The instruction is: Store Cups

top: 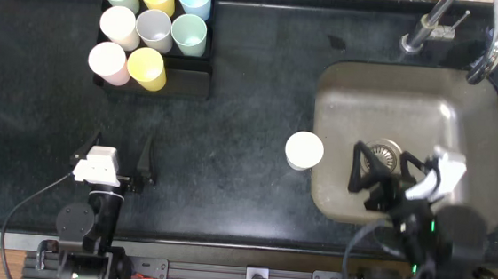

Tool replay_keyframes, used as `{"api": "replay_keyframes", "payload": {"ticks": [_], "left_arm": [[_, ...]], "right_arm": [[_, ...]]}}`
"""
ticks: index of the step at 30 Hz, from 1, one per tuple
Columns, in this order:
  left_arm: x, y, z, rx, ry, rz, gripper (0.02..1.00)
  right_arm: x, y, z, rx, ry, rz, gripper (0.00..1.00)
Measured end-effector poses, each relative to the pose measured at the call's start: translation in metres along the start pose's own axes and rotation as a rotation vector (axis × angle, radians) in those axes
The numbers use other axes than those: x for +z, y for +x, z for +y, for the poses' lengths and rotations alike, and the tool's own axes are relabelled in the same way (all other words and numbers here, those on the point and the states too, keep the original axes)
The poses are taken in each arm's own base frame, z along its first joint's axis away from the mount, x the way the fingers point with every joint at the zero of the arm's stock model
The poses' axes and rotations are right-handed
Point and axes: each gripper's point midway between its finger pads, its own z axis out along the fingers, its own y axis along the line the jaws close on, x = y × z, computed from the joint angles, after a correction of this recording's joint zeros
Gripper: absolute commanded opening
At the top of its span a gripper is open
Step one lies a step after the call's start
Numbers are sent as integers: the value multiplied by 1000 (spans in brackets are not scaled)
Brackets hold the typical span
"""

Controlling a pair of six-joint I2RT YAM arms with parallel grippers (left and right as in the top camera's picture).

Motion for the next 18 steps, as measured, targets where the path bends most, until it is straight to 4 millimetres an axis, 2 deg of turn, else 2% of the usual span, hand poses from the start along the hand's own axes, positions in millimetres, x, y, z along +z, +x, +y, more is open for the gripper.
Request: {"api": "replay_keyframes", "payload": {"ticks": [6,14,18], "left_arm": [[0,0,0,0,0,0,1000],[0,0,0,0,0,0,1000],[0,0,0,0,0,0,1000]], "right_arm": [[27,-1,3,105,93,219,993],[59,38,-2,115,260,559,996],[70,50,-3,75,317,665,993]]}}
